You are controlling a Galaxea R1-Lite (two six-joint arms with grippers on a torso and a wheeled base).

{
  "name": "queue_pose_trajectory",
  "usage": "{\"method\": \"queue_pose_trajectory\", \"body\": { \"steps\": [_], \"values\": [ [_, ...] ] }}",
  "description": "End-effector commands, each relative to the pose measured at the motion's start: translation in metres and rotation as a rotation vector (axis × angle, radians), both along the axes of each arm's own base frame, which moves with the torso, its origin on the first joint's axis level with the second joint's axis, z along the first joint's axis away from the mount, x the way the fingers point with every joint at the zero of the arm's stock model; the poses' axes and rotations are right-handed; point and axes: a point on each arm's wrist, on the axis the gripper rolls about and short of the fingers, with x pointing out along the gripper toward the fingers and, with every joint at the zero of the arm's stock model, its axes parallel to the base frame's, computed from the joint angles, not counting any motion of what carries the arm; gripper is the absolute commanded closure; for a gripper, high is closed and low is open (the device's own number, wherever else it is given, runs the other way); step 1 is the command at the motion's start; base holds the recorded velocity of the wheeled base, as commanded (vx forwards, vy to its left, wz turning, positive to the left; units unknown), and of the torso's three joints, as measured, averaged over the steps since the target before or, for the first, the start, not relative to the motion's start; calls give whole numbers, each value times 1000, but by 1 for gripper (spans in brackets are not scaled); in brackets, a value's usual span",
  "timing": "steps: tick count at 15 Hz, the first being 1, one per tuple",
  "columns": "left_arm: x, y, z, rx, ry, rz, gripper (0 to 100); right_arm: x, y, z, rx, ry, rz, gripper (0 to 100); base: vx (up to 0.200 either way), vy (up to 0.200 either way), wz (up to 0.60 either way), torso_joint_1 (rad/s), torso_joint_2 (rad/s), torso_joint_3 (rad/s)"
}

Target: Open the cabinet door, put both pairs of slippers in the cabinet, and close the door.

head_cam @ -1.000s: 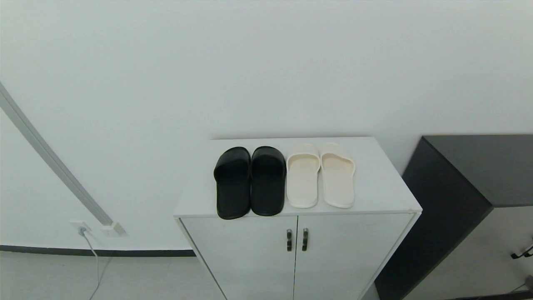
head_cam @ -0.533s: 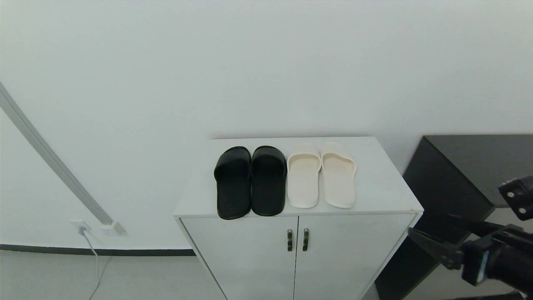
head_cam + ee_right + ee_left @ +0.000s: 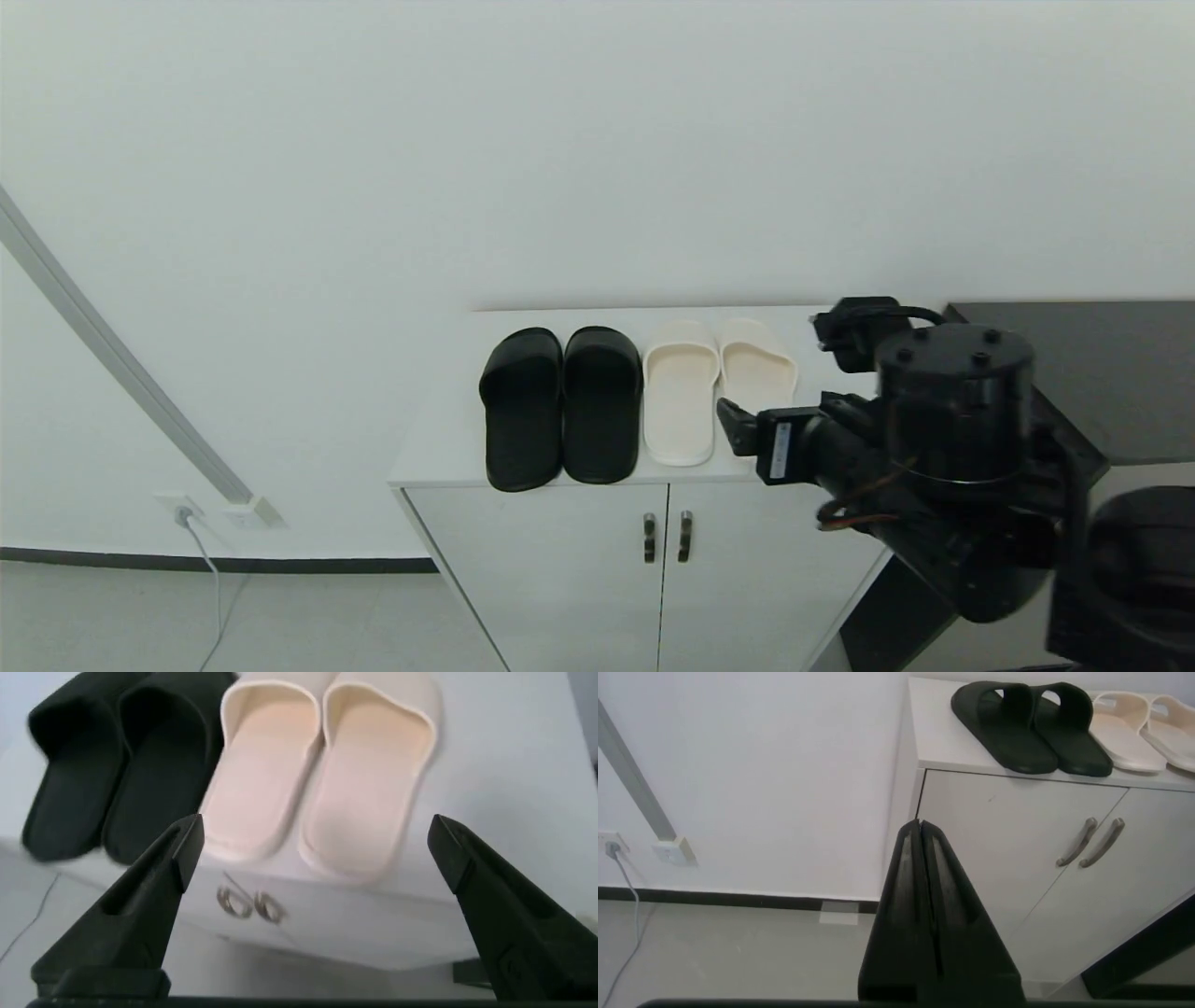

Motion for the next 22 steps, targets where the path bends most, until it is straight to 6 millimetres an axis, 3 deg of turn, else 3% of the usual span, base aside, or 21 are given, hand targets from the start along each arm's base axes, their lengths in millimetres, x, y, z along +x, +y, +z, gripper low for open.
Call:
{"method": "queue_pose_trajectory", "body": {
  "steps": [1, 5, 10, 14, 21, 22],
  "values": [
    [0, 0, 0, -3, 1, 1, 100, 35, 43, -28, -46, 18, -64, 0, 0, 0, 0, 0, 0, 0],
    [0, 0, 0, -1, 1, -1, 100, 79, 42, -35, -43, 3, -174, 0, 0, 0, 0, 0, 0, 0],
    [0, 0, 0, -1, 1, -1, 100, 103, 48, -45, -54, -2, -201, 0, 0, 0, 0, 0, 0, 0],
    [0, 0, 0, -1, 1, -1, 100, 134, 55, -55, -58, -20, -230, 0, 0, 0, 0, 0, 0, 0],
    [0, 0, 0, -3, 1, -1, 100, 168, 58, -53, -54, -72, -264, 0, 0, 0, 0, 0, 0, 0],
    [0, 0, 0, -3, 1, -1, 100, 169, 59, -55, -57, -70, -262, 100, 0, 0, 0, 0, 0, 0]
  ]
}}
